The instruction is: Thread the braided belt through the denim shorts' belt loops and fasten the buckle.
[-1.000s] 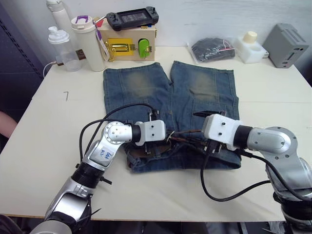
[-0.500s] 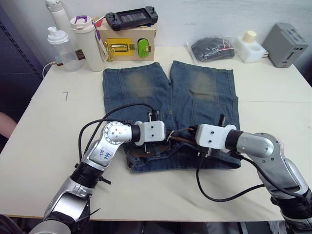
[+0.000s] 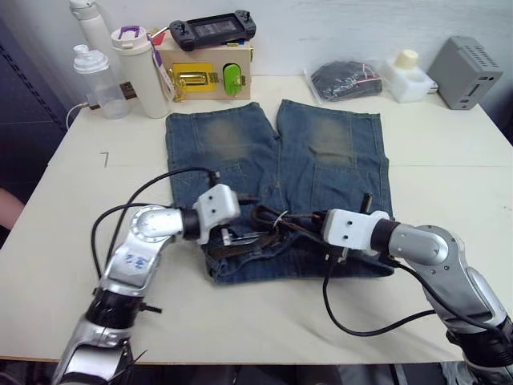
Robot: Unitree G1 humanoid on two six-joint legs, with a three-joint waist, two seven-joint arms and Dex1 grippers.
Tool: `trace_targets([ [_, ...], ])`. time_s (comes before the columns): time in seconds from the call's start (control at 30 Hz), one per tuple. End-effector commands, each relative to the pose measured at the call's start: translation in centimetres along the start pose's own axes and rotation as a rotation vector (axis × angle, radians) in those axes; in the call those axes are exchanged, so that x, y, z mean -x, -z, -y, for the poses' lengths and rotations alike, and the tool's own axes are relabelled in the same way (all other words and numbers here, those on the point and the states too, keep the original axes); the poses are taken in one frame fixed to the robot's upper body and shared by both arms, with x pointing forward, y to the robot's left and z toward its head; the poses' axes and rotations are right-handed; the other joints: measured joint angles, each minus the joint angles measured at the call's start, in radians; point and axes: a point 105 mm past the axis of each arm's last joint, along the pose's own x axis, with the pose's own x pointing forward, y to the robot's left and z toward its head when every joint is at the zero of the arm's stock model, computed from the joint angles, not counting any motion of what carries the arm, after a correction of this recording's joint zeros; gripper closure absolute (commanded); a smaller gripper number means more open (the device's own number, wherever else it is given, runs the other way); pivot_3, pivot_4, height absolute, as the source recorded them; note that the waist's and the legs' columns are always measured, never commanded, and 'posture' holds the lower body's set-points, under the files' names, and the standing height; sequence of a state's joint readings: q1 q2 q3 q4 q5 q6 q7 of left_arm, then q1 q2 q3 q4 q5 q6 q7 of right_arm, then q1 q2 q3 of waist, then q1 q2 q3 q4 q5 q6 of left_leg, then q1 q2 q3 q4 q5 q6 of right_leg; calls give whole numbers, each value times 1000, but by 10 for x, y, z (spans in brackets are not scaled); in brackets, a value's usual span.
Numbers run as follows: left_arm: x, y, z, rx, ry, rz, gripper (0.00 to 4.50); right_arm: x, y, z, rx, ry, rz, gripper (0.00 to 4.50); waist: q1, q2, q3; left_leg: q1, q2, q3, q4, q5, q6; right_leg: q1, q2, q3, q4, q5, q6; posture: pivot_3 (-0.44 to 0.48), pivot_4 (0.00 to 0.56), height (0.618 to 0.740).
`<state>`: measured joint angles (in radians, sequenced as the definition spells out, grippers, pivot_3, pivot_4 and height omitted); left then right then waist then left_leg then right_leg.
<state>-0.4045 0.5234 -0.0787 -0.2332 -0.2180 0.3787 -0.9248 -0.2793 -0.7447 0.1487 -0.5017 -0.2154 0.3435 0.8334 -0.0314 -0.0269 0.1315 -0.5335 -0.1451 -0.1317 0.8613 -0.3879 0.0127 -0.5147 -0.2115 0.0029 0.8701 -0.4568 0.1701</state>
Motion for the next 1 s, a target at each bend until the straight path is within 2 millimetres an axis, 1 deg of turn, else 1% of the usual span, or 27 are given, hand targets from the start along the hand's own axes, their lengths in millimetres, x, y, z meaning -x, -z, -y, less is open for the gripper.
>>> trace_targets([
  [0.03,15,-13,6,67,23,56,603,8,0,11,40,61,3,4500,4,0,0,0,0,0,0,0,0,0,0,0,0,0,0,0,150,645],
  [0.07,16,-13,8,87,30,62,603,8,2,10,43,65,1,4500,6,0,0,0,0,0,1,0,0,0,0,0,0,0,0,0,150,645],
  [0.1,15,-13,9,111,32,68,1124,9,3,10,44,67,0,4500,8,0,0,0,0,-1,2,0,0,1,0,0,0,0,0,0,150,645],
  [0.13,14,-13,10,130,36,75,1378,9,4,9,45,69,0,4500,9,0,0,0,-1,-1,3,0,0,1,0,0,0,0,0,0,150,645],
  [0.17,12,-11,12,137,41,74,1778,9,4,9,45,70,1,4500,9,0,0,0,-1,-1,3,0,1,2,0,0,0,0,0,0,150,645],
  [0.27,4,-3,26,136,106,44,3183,11,4,8,47,73,4,4500,5,0,0,0,-1,0,3,-1,1,2,0,0,0,0,0,0,150,645],
  [0.33,-2,12,33,110,128,-29,4097,12,4,8,46,76,6,4500,4,0,0,0,0,1,3,-1,1,2,-1,0,0,0,0,0,150,645],
  [0.37,-4,21,35,91,130,-71,4409,13,4,8,44,79,6,4500,5,0,0,0,0,1,3,-1,1,2,-1,0,0,0,0,0,150,645],
  [0.43,-6,36,38,62,134,-136,4409,15,4,7,43,82,9,4500,6,0,0,0,0,2,3,-1,2,1,-1,0,0,0,0,0,150,645],
  [0.53,-9,56,35,23,109,-211,4409,22,0,0,27,74,34,4500,10,1,-1,0,0,3,4,-1,2,2,-2,0,0,0,0,0,150,645],
  [0.57,-9,60,36,11,112,-224,4409,24,-1,-1,22,72,43,4500,11,2,-2,0,0,3,4,-1,2,2,-2,0,0,0,0,0,150,645],
  [0.63,-8,64,44,2,146,-239,4409,34,3,-11,25,45,32,4500,15,5,-5,0,0,3,4,-2,3,2,-2,0,-1,0,0,0,150,645],
  [0.7,-6,67,53,-4,179,-251,4409,50,24,-21,29,7,-38,4500,19,8,-8,0,-1,5,4,-2,4,2,-3,0,-1,0,0,0,150,645],
  [0.77,-5,68,56,4,181,-247,4409,64,46,-25,57,-19,-127,4500,24,10,-11,1,-1,6,4,-3,5,2,-3,0,-1,0,0,0,150,645],
  [0.8,-5,68,56,4,177,-247,4409,72,58,-22,52,0,-169,4500,26,12,-12,2,0,7,4,-4,6,3,-4,0,-1,0,0,0,150,645],
  [0.9,-5,69,56,-6,173,-252,4409,89,84,-12,42,46,-265,4500,27,13,-15,3,0,12,5,-4,7,3,-5,0,-3,0,0,0,150,645],
  [0.97,-5,70,56,-17,168,-257,4409,98,98,-3,52,81,-322,4500,28,15,-17,3,0,12,5,-4,7,3,-5,0,-3,-1,-1,0,150,645],
  [1.0,-5,69,56,-15,165,-252,4409,104,104,4,47,115,-346,4500,29,15,-17,3,0,12,6,-5,8,4,-5,0,-3,-1,-1,0,150,645],
])
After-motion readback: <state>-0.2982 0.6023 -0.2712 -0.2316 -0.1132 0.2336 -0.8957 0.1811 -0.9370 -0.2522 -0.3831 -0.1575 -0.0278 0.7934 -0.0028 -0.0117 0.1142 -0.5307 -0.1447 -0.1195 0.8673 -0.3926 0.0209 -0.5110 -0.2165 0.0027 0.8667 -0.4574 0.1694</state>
